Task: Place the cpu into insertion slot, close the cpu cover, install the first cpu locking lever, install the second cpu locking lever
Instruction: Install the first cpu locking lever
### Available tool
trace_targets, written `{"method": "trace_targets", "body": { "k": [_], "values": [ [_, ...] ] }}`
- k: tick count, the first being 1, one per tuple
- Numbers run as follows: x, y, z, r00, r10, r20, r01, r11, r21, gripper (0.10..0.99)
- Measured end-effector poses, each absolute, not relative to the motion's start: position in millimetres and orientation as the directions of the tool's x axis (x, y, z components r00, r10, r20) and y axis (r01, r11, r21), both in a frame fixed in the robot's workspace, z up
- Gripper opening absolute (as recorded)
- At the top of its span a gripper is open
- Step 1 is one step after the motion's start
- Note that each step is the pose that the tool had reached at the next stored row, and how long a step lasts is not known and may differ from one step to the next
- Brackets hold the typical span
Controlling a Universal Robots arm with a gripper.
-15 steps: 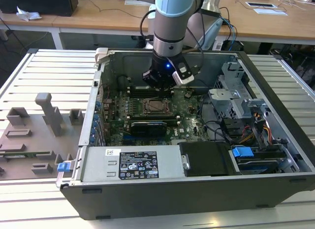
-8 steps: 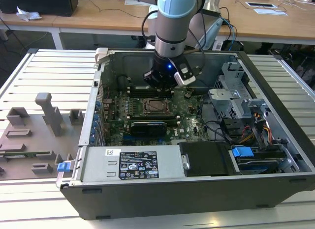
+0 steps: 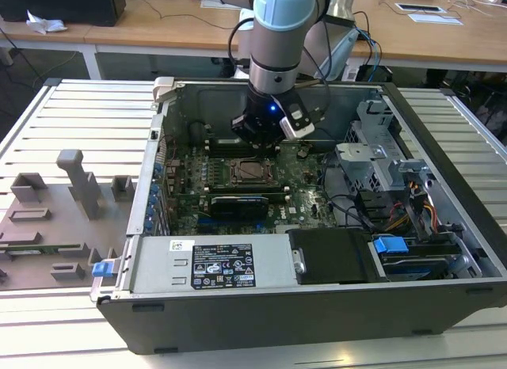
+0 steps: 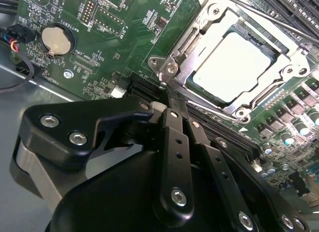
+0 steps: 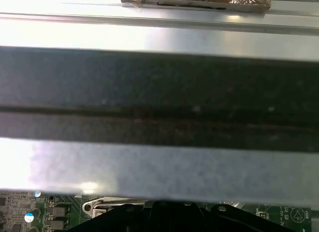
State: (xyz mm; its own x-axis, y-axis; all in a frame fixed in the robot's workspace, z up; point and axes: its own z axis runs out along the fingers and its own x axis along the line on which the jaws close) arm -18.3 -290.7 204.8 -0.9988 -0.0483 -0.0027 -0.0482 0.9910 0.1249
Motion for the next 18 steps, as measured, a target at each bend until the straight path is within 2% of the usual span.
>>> {"method": "trace_targets", "body": {
  "k": [16,18],
  "values": [
    [-18.2,-296.2,200.6,-0.999,-0.048,-0.003,-0.048,0.991,0.123,0.106],
    [-18.2,-295.1,200.3,-0.999,-0.048,-0.004,-0.048,0.99,0.134,0.106]
  ]
}}
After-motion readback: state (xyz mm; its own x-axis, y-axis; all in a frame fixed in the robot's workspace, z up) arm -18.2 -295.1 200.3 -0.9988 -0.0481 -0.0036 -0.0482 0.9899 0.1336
